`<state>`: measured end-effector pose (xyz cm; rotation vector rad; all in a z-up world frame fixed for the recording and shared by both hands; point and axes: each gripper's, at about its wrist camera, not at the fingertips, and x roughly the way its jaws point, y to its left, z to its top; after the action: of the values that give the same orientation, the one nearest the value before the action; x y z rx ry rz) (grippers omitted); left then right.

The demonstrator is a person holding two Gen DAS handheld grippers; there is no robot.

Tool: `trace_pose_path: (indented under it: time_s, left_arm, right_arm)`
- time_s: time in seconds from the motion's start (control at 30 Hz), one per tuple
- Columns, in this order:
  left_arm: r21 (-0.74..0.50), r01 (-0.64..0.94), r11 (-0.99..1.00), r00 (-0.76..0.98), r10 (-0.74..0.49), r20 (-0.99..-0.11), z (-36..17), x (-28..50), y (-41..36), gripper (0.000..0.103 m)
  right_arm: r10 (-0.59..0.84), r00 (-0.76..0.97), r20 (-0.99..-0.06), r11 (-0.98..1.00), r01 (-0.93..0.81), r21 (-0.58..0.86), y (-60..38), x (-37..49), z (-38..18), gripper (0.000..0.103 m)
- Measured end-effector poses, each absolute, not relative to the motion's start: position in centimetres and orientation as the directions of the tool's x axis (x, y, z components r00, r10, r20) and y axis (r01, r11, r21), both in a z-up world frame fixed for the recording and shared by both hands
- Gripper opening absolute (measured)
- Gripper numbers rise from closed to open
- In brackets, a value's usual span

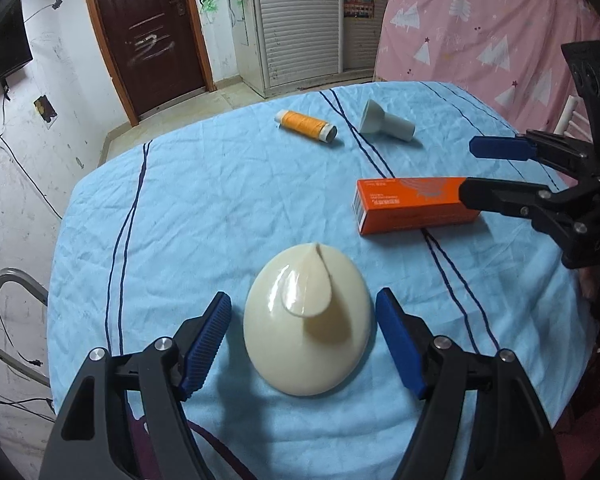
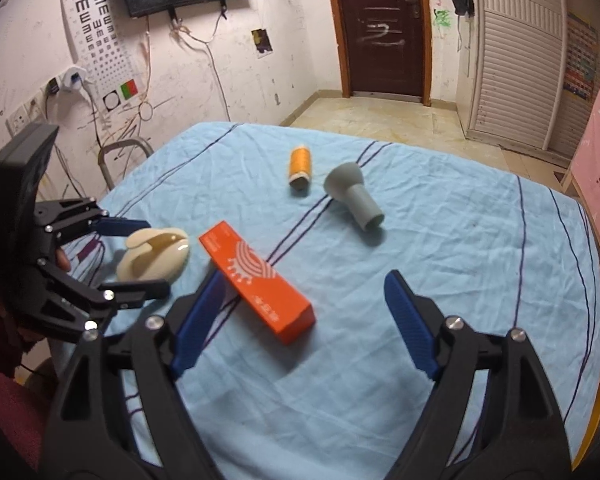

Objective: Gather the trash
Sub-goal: 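Grasp the cream dome-shaped object with the left tool while the right tool grasps the orange box, then carry the cream dome and orange box to the yellow bucket and release both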

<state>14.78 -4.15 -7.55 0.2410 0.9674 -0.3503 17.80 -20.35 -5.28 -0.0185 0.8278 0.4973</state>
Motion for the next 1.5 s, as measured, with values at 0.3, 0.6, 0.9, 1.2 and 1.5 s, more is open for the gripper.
trace_pose_path:
  time_s: [0.3, 0.6, 0.9, 1.2, 1.5]
  left_arm:
    - [0.039, 0.426, 0.904, 0.518, -0.208, -0.829, -7.3, 14.0, -4.2, 0.054]
    - [0.022, 0.415, 0.910, 0.519, -0.217, -0.827, -7.2, 13.3, -3.6, 0.053]
    - [0.012, 0.361, 0.933, 0.537, -0.198, -0.820, -6.3, 13.6, -2.1, 0.053]
    - [0.029, 0.358, 0.933, 0.571, -0.194, -0.798, -4.4, 12.8, -3.0, 0.053]
    - [0.051, 0.393, 0.918, 0.611, -0.220, -0.760, -1.5, 12.1, -7.1, 0.053]
  right_arm:
    - [0.425, 0.521, -0.740, 0.850, -0.510, 0.130, -17.4, 18.4, -5.6, 0.080]
    - [0.413, 0.490, -0.768, 0.829, -0.550, 0.095, -15.7, 19.3, -6.2, 0.078]
    - [0.367, 0.498, -0.786, 0.833, -0.551, 0.040, -15.1, 19.3, -6.5, 0.022]
    - [0.392, 0.545, -0.741, 0.853, -0.518, 0.071, -17.0, 18.6, -5.3, 0.022]
    - [0.406, 0.633, -0.659, 0.884, -0.456, 0.107, -21.9, 16.1, -2.7, 0.022]
